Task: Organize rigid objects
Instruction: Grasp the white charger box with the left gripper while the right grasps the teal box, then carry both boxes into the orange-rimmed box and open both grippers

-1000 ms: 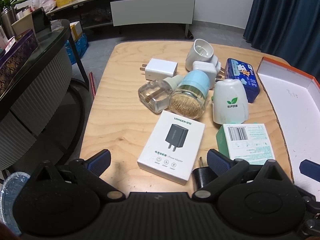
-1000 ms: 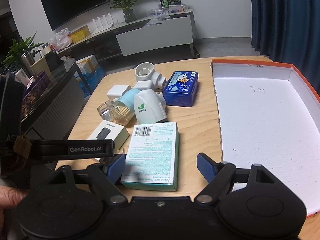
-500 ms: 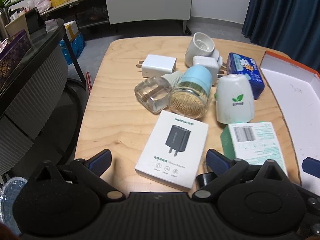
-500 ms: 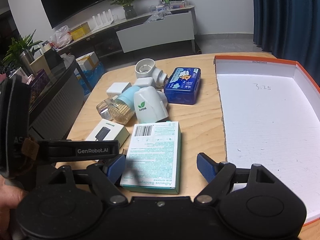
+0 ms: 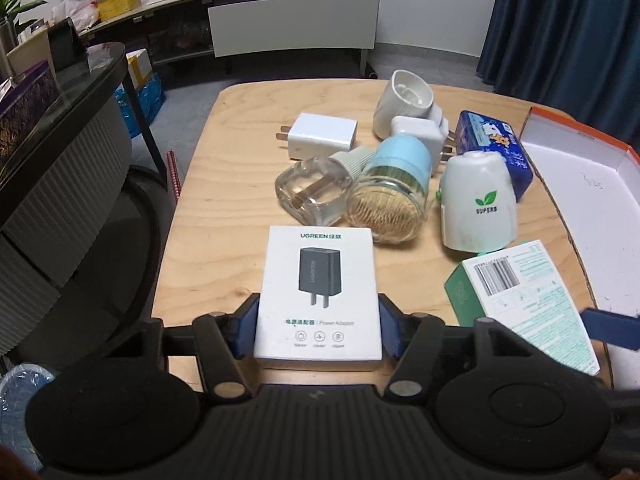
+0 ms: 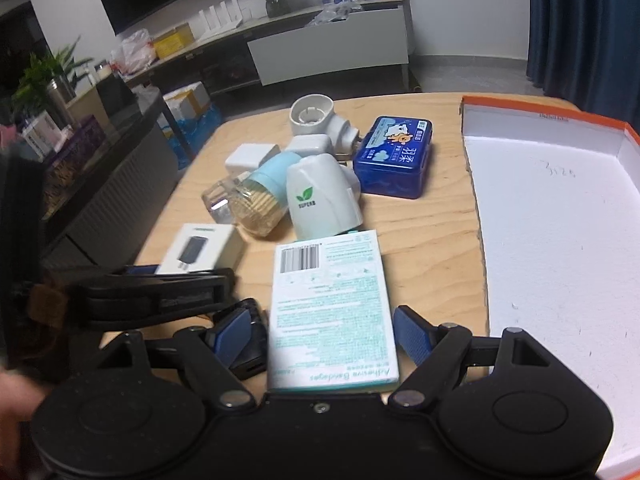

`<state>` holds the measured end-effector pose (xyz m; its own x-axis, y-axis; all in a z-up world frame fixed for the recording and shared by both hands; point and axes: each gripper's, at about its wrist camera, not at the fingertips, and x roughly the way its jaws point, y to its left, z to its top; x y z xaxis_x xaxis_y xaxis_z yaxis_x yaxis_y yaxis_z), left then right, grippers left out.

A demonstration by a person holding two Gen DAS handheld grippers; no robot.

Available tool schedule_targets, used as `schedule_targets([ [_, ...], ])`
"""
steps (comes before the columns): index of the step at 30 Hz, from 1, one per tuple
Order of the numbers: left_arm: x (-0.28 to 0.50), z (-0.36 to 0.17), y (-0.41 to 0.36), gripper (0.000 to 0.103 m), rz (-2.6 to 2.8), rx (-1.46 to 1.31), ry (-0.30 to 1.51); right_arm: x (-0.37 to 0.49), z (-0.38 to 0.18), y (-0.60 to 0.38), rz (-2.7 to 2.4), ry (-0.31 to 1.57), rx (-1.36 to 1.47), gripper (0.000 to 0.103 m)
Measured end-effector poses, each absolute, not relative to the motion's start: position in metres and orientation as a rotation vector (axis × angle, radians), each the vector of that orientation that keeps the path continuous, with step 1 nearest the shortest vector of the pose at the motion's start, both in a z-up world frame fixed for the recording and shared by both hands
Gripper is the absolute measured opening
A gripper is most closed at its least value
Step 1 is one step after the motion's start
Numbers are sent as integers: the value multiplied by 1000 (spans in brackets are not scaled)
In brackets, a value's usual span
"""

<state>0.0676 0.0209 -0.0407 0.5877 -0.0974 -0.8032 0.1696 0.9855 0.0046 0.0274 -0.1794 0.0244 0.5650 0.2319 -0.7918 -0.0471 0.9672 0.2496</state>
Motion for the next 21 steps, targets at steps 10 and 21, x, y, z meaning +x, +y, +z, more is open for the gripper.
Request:
schedule_targets([
  [10, 60, -36, 27, 60, -130, 36, 906, 49, 7, -171, 143, 991, 113, 87],
  [21, 39, -12, 22, 60, -132, -26, 840, 33, 42, -194, 136, 889, 124, 84],
])
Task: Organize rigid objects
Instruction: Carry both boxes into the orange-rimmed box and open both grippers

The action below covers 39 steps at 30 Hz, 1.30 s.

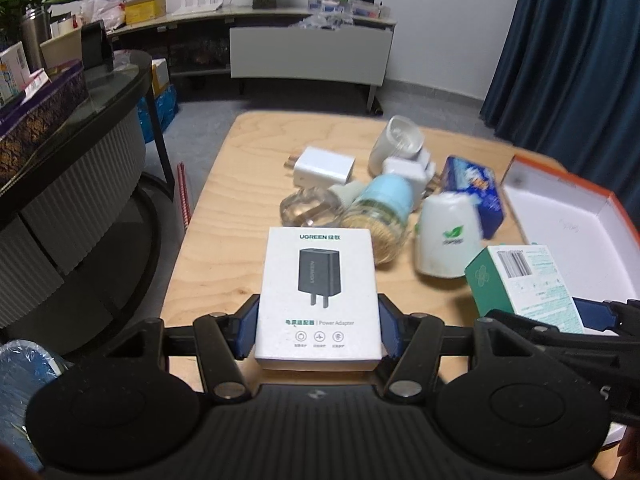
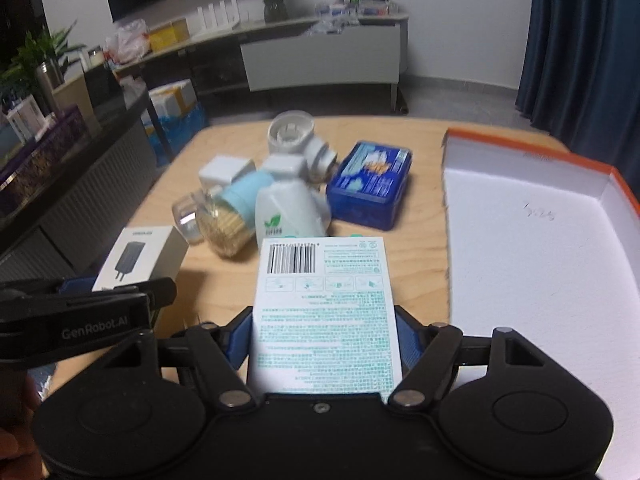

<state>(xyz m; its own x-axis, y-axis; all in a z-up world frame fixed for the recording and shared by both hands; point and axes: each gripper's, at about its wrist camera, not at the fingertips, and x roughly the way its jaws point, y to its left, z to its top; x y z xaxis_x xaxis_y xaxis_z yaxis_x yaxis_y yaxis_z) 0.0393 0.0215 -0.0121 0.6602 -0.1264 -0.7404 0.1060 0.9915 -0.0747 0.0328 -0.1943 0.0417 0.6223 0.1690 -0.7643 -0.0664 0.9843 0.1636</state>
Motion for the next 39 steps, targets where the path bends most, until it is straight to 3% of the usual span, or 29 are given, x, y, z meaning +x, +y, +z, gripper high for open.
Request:
schedule_targets([
  [17, 25, 16, -40, 60, -213, -23, 773, 14, 82, -273, 46, 819, 172, 84],
  [39, 42, 19, -130, 60, -341, 40, 797, 25, 77, -361, -63, 812, 229, 84],
])
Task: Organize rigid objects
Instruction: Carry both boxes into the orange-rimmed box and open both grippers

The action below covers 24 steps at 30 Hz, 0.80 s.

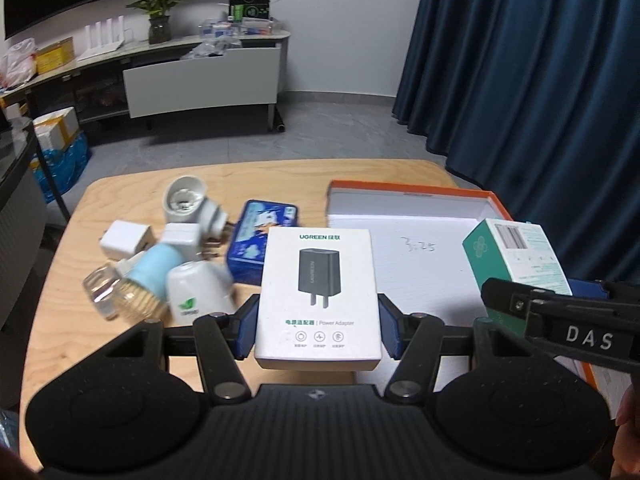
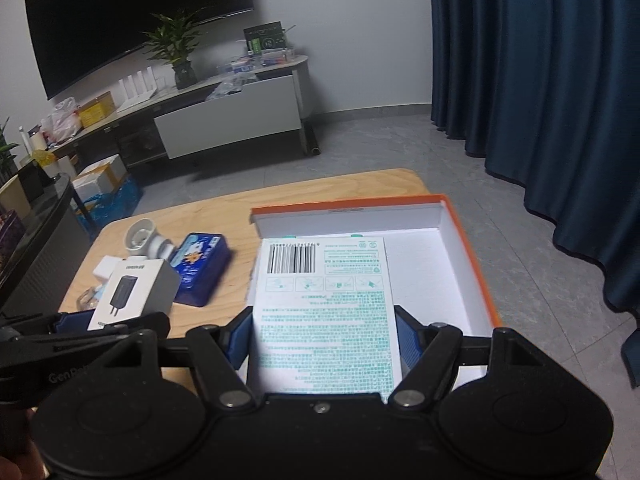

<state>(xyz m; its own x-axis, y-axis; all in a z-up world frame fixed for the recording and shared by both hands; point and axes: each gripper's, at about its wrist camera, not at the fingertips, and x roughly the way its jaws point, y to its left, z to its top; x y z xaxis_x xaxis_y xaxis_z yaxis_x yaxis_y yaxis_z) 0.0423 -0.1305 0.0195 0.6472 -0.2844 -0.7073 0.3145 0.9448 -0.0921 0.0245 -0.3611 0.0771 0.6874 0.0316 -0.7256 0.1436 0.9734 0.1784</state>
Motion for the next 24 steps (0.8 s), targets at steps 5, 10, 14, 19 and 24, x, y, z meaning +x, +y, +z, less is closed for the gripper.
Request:
schedule_targets([
  [5, 48, 21, -150, 60, -361, 67, 790, 32, 72, -377, -78, 823, 234, 84],
  [10, 57, 17, -165, 60, -374, 78, 799, 43, 68, -392, -89, 827, 233, 84],
  [14, 65, 13, -176, 60, -380, 84, 809, 53, 64, -404, -96, 834, 232, 84],
  [19, 76, 8, -188, 60, -385, 88, 818, 66, 60, -414, -92, 843, 223, 84],
  [24, 87, 1, -195, 60, -383, 90, 836, 82, 55, -417, -79, 856, 210, 84],
])
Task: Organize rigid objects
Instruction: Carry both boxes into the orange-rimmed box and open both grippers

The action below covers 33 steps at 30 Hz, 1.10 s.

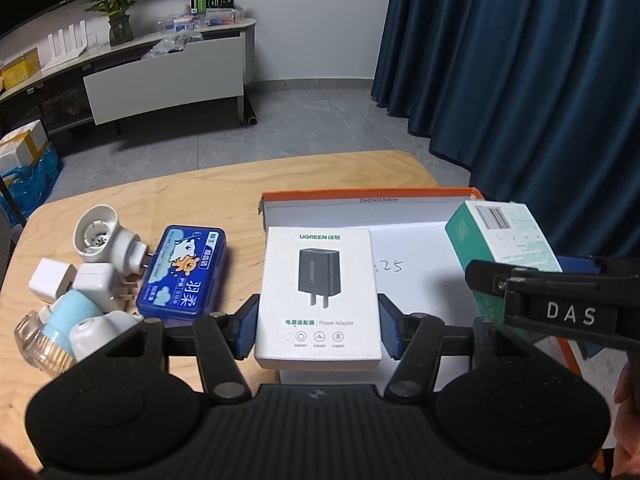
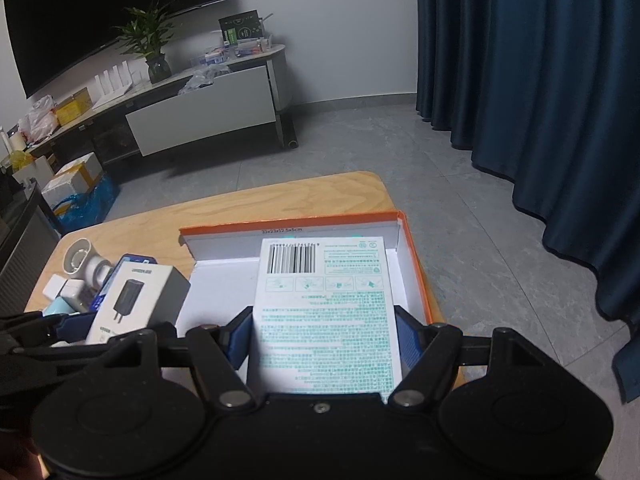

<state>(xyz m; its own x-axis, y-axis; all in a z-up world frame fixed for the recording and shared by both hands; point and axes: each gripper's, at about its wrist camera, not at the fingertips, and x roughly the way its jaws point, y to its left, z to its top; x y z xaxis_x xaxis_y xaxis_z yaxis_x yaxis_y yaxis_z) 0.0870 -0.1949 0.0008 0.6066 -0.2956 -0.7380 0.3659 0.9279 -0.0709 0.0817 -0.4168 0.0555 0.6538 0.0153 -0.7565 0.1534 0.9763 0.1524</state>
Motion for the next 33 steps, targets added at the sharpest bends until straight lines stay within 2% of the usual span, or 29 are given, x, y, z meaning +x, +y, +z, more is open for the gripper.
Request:
schedule_targets([
  [12, 114, -8, -211, 60, -385, 75, 864, 129, 33, -426, -88, 908, 163, 84],
  [24, 133, -21, -232, 60, -411, 45, 899, 120, 47, -457, -135, 791, 223, 87],
  [26, 135, -21, -239, 64, -448, 33, 901, 114, 53, -459, -140, 774, 233, 87],
  [27, 134, -22, -241, 75, -453, 36, 907, 111, 55, -459, -141, 769, 237, 87],
  [28, 132, -20, -242, 78, -456, 39, 902, 109, 57, -459, -139, 767, 235, 87],
  [33, 117, -8, -231, 86, -432, 37, 880, 96, 63, -459, -146, 761, 252, 87],
])
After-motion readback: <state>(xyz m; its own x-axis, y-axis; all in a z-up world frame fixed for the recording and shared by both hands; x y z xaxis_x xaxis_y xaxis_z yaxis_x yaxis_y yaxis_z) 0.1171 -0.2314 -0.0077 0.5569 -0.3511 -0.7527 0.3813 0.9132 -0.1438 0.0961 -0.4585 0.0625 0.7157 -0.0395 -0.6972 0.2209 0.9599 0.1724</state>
